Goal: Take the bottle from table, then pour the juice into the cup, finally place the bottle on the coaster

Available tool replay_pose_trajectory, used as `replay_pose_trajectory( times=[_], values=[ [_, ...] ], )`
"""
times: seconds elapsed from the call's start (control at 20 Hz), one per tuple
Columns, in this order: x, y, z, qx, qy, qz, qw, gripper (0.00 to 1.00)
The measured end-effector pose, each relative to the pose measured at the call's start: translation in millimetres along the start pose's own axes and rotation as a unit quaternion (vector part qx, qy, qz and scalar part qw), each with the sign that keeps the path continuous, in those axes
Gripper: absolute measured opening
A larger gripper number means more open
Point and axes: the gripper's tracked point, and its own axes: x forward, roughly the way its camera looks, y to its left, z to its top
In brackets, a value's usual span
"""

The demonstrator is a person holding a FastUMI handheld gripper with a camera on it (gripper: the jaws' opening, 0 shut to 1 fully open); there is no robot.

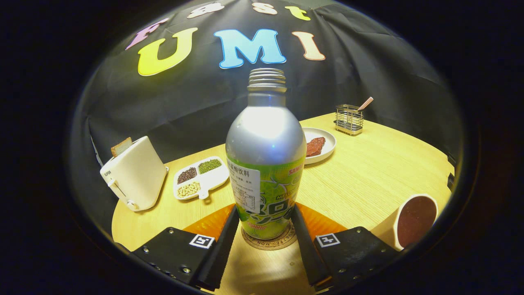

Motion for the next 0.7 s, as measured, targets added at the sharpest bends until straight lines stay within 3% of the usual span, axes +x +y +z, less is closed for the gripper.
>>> replay_pose_trajectory(
  times=[0.45, 0.7],
  values=[
    [4.4, -3.7, -4.0, -0.023, 0.002, 0.006, 1.000, 0.77],
    [3.4, -1.7, -12.5, -0.036, 0.016, 0.009, 0.999, 0.83]
  ],
)
